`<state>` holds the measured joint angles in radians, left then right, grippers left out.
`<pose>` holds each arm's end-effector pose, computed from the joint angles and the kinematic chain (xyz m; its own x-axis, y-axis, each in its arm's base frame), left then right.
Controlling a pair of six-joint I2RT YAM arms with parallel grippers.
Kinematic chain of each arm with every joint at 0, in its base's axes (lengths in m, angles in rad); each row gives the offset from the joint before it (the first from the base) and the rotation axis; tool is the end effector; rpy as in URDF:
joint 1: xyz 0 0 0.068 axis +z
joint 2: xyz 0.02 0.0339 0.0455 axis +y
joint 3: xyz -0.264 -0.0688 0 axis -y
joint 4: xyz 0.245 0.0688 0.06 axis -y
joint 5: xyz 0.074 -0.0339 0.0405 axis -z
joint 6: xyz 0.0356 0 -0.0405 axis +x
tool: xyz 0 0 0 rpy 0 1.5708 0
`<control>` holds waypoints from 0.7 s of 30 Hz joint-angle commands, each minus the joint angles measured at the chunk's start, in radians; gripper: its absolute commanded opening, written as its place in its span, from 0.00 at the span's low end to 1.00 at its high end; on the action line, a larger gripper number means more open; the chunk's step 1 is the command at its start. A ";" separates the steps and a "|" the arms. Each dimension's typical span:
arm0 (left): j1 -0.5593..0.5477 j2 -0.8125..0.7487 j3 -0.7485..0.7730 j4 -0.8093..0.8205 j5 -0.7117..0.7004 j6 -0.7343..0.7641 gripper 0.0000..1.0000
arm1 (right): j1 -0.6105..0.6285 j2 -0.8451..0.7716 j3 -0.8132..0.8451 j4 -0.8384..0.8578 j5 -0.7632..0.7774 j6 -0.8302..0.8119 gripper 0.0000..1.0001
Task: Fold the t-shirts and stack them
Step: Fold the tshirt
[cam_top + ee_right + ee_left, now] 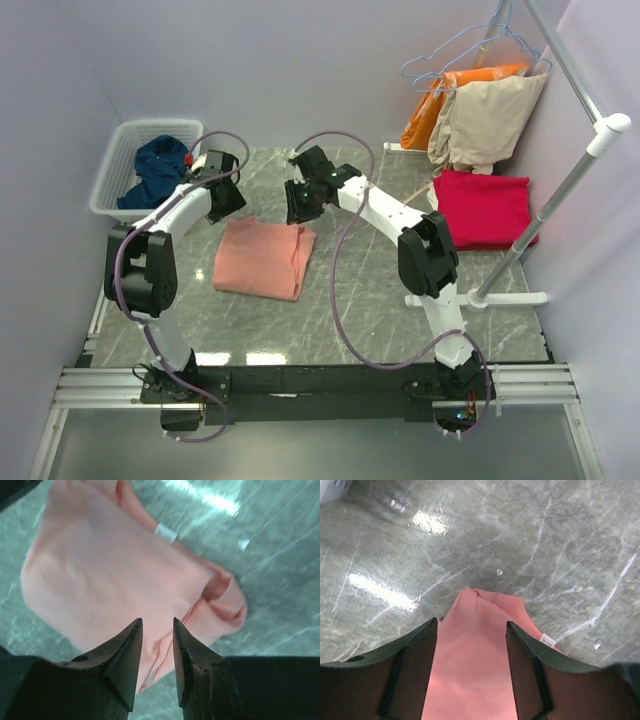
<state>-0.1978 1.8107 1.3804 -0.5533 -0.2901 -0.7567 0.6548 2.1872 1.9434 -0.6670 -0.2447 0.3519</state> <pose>0.3847 -0.0667 0.2323 -0.6161 -0.5474 -0.5663 -0.5365 0.8181 -0.2072 0.3845 0.3061 0.2423 -0.8325 -0.2176 -0.5096 -0.4493 0.8033 0.3910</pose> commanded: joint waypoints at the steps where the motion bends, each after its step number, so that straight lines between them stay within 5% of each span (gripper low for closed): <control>1: 0.001 0.016 0.037 -0.005 0.017 0.033 0.62 | -0.014 0.081 0.083 -0.040 0.047 -0.034 0.42; 21: 0.000 0.105 0.020 0.003 0.069 0.045 0.61 | -0.052 0.192 0.118 0.050 -0.109 -0.004 0.39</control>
<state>-0.1978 1.9038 1.3823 -0.5583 -0.2481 -0.7330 0.6144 2.3631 2.0312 -0.6800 -0.2806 0.3431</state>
